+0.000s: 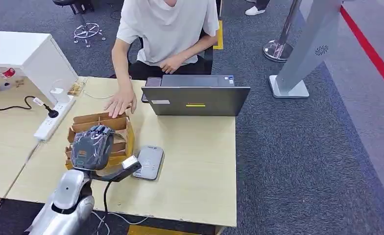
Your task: Pass the card to the sensor for recognition and then transmit it.
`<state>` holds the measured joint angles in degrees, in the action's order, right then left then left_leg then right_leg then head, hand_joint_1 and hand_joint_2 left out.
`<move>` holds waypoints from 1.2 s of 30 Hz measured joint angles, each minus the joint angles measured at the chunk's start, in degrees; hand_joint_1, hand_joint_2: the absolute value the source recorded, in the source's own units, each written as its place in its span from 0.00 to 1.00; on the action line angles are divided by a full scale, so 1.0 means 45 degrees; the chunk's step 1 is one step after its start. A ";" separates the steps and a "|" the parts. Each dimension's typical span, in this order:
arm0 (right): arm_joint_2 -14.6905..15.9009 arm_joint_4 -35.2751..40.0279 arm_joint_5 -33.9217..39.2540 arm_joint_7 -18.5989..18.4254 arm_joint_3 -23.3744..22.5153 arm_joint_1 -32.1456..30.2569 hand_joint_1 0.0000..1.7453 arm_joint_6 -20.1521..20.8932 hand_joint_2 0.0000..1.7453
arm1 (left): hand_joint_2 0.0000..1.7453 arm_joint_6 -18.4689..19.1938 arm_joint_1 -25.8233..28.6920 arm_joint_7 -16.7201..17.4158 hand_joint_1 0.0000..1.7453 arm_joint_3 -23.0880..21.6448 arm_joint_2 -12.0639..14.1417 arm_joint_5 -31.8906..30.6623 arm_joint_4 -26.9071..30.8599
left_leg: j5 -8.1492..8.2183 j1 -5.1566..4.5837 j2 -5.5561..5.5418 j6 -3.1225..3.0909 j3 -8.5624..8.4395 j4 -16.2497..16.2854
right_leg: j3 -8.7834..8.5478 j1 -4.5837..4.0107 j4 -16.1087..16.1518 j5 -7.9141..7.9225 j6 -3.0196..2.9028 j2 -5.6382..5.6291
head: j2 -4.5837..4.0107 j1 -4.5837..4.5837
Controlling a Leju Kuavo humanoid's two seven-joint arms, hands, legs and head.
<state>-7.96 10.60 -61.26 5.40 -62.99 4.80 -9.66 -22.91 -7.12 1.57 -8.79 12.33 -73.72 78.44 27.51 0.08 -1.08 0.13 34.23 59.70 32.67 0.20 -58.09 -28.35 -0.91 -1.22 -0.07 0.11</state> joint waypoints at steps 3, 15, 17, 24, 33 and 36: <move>0.0005 0.0005 0.0000 0.0000 -0.0005 -0.0001 0.00 -0.0005 0.00 | 1.00 0.0078 0.0001 0.0024 1.00 0.0000 -0.0034 0.0000 0.0000 | 0.0000 0.0001 0.0000 0.0001 0.0000 0.0000 | 0.0000 -0.0001 -0.0001 0.0000 -0.0001 -0.0001 | 0.0000 0.0000; 0.0005 0.0005 -0.0199 -0.0015 -0.0015 0.0018 0.00 0.0067 0.00 | 1.00 0.0073 -0.0785 0.0146 1.00 0.0000 -0.0010 -0.0461 -0.0160 | -0.0002 0.0001 -0.0006 -0.0001 0.0003 0.0000 | 0.0000 -0.0001 0.0000 0.0001 0.0000 0.0007 | 0.0000 -0.0005; 0.0005 0.0005 -0.0282 -0.0015 -0.0015 0.0019 0.00 0.0170 0.00 | 1.00 -0.0147 -0.1371 0.0151 1.00 0.0000 0.0053 -0.0723 -0.0368 | -0.0008 0.0001 -0.0006 0.0000 0.0001 0.0002 | 0.0001 -0.0001 -0.0001 0.0005 -0.0001 0.0007 | 0.0000 -0.0005; -0.0145 0.0000 -0.0636 -0.0297 0.0024 0.0051 0.00 -0.0804 0.00 | 1.00 -0.0952 -0.4073 0.0141 1.00 0.0000 0.0287 -0.1306 -0.1927 | -0.0019 0.0002 -0.0006 0.0002 0.0000 0.0004 | -0.0003 -0.0002 -0.0009 0.0015 -0.0005 0.0002 | 0.0000 -0.0010; -0.0840 -0.0049 -0.0801 -0.0403 0.0087 0.0126 0.00 -0.2059 0.00 | 1.00 -0.1069 -0.8114 0.0189 1.00 -0.0165 0.0927 -0.2254 -0.5354 | -0.0029 0.0011 0.0001 0.0018 0.0004 0.0003 | 0.0015 -0.0009 -0.0018 0.0019 -0.0012 -0.0007 | 0.0000 0.0024; -0.0874 -0.0058 -0.0792 -0.0447 0.0087 0.0129 0.00 -0.2093 0.00 | 1.00 -0.1049 -0.9137 0.0296 1.00 -0.0345 0.0937 -0.2288 -0.6388 | -0.0029 0.0007 0.0001 0.0018 0.0004 0.0003 | 0.0010 -0.0006 -0.0018 0.0019 -0.0012 -0.0007 | 0.0000 0.0015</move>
<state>-11.89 10.34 -64.83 3.39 -62.60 5.39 -19.08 -27.63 -48.24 2.91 -10.34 16.55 -84.02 49.70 27.38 0.12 -1.08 0.21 34.25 59.72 32.71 0.17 -58.17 -28.27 -0.97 -1.25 -0.07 0.18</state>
